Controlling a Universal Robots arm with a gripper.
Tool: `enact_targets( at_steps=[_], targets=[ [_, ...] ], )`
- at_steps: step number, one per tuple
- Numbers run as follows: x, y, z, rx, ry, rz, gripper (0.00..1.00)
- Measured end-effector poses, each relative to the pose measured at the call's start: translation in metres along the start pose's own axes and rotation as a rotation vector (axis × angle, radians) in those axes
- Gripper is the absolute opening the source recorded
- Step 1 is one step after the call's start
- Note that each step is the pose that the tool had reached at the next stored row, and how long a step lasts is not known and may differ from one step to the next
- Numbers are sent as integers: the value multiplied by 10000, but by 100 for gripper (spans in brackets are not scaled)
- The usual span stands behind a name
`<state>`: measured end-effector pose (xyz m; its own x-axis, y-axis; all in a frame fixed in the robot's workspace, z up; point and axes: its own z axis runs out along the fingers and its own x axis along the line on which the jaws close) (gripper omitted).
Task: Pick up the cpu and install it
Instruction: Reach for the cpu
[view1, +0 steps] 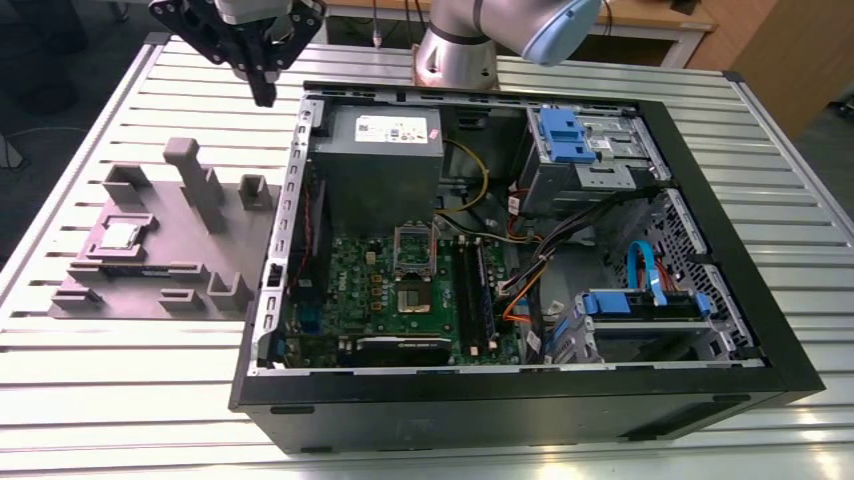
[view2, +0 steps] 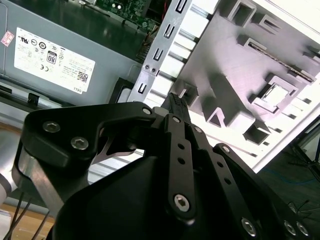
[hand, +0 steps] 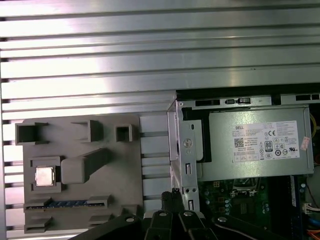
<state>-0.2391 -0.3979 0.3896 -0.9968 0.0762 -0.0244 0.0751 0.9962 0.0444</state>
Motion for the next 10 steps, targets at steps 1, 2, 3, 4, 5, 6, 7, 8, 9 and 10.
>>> enact_targets(
  at_steps=[1, 2, 3, 4, 5, 6, 7, 8, 9, 10],
  targets=[
    [8, -1, 0, 0, 0, 0, 10],
    [15, -1, 0, 0, 0, 0, 10],
    [17, -1, 0, 0, 0, 0, 10],
    [19, -2, 0, 0, 0, 0, 10],
    [21, -2, 0, 0, 0, 0, 10],
    [23, -2, 0, 0, 0, 0, 10],
    [36, -3, 0, 0, 0, 0, 10],
    [48, -4, 0, 0, 0, 0, 10],
    [50, -4, 0, 0, 0, 0, 10],
    [52, -4, 0, 1, 1, 0, 10]
  ],
)
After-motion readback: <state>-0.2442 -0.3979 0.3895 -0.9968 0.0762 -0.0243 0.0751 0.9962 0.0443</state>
